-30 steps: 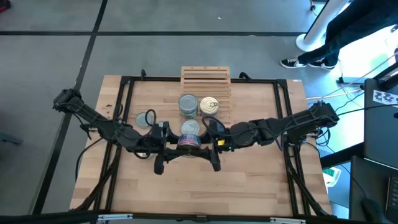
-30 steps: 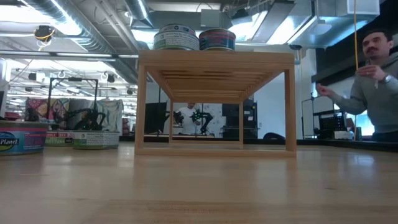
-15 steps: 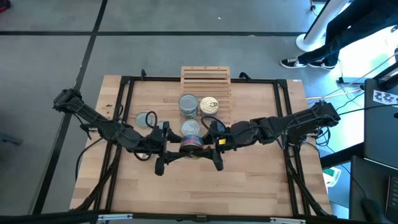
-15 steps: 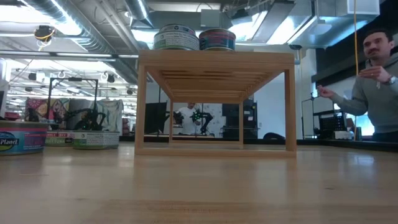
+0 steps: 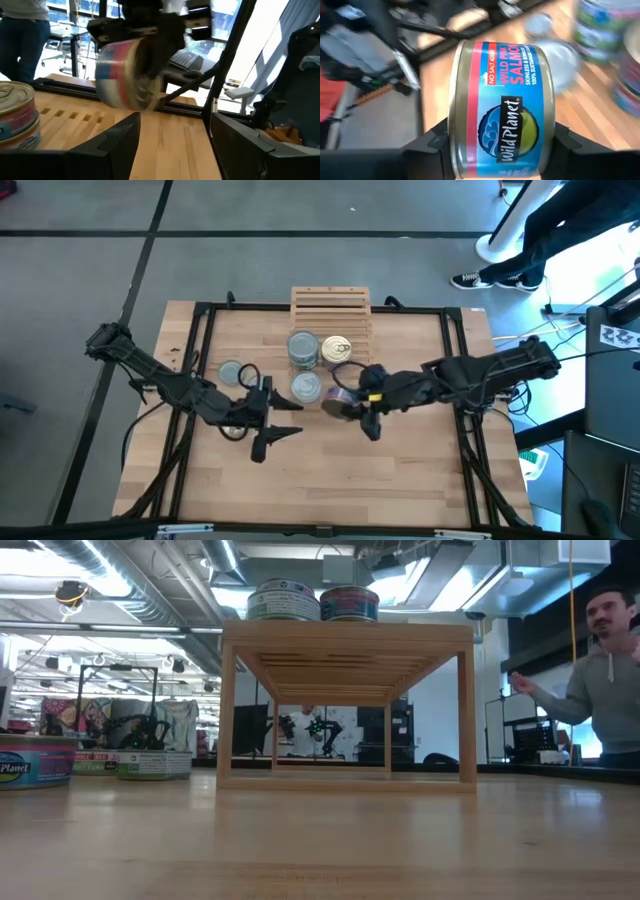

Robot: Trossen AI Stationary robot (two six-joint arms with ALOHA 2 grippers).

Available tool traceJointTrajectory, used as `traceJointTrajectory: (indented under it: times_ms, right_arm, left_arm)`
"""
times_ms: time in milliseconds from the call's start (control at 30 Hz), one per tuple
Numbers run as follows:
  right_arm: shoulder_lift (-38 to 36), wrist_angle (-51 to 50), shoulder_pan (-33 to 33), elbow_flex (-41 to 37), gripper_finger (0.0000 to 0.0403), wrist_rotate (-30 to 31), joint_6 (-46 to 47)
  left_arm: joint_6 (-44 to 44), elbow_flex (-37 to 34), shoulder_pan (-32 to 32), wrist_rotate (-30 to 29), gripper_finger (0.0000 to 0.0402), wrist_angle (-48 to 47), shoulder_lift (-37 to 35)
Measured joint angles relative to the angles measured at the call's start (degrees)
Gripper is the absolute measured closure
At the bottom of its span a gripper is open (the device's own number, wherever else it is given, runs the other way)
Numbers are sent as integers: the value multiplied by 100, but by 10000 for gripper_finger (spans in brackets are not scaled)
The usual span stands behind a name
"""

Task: Stack canned seafood by type on shelf
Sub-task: Put the blue tuna can on the shelf

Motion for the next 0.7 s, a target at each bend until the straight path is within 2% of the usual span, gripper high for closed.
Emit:
traceJointTrajectory:
  times_ms: [233,467,700]
  right_arm:
    - [-56,-1094,-50,0,213,-37,416]
    - [-102,-1284,-586,-109,213,-930,504]
    - [-334,-1474,-1069,-109,213,-1335,165]
  left_arm:
    - [-4,-2,0,-3,164,-120,0]
    - [-309,-4,-1,-9,164,-453,0]
    - [-607,-9,-1,-19,164,-785,0]
